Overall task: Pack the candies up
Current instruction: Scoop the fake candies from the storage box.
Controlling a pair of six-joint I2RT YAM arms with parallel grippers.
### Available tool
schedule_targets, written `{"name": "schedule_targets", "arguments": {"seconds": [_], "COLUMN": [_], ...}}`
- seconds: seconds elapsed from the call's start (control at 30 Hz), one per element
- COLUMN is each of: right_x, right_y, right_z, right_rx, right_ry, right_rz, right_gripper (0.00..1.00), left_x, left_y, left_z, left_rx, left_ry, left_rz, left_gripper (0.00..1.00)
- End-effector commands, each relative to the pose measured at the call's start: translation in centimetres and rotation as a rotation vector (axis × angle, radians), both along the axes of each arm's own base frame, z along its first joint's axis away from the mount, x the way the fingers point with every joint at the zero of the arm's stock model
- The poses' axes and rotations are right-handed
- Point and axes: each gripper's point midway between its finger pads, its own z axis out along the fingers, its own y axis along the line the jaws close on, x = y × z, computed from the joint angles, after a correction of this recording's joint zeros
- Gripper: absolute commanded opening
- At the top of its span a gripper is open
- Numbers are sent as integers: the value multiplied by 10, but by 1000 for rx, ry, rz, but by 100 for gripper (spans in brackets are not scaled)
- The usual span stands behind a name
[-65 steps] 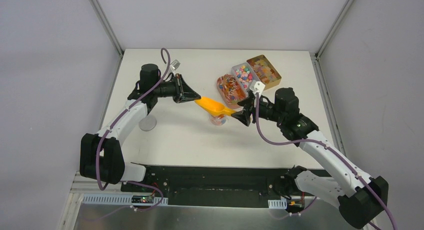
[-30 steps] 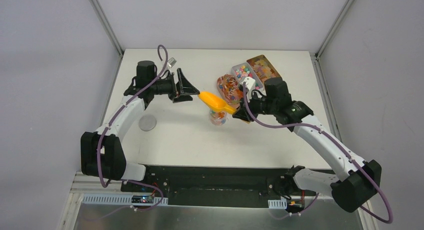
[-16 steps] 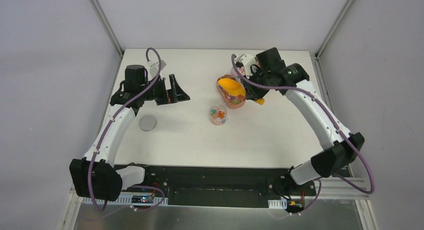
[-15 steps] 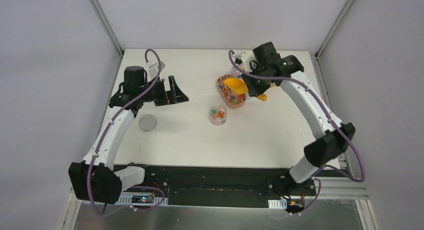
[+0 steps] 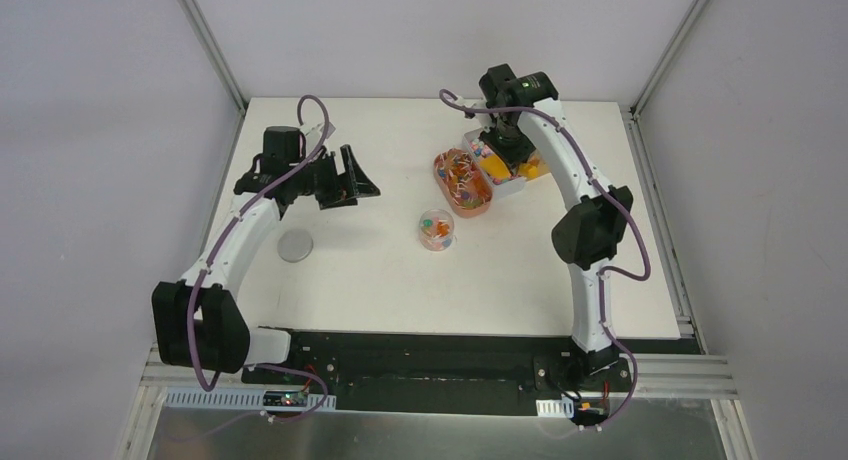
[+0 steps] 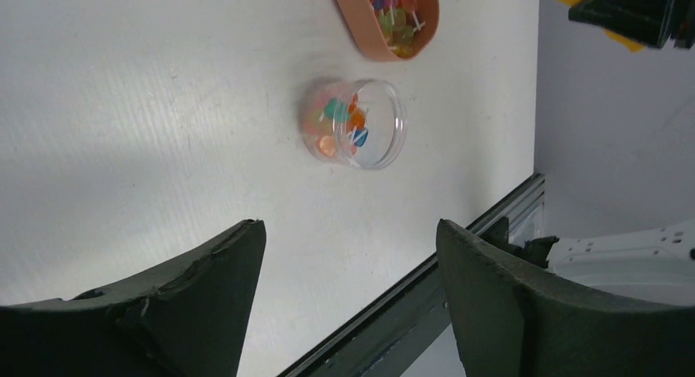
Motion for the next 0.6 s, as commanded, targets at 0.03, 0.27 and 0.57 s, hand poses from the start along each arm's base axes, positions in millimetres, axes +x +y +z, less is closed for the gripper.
{"name": "schedule_targets", "arguments": {"seconds": [0.03,0.27,0.57], "right_x": [2,11,16], "right_y": [-30,-52,-44], "right_z": [20,22,-9], "right_rx": [-114,-194,-198], "right_ry": [-14,-39,44], "right_rz": [-39,-56,-22], "right_gripper": [0,0,0], "left_x": [64,136,152], "left_y": [-10,-25,-32], "left_z": [24,33,12], "left_rx": [-143,-274,-339], "left_ry": [-79,-69,-14], "left_rz": [130,176,183], "left_gripper": [71,63,63]}}
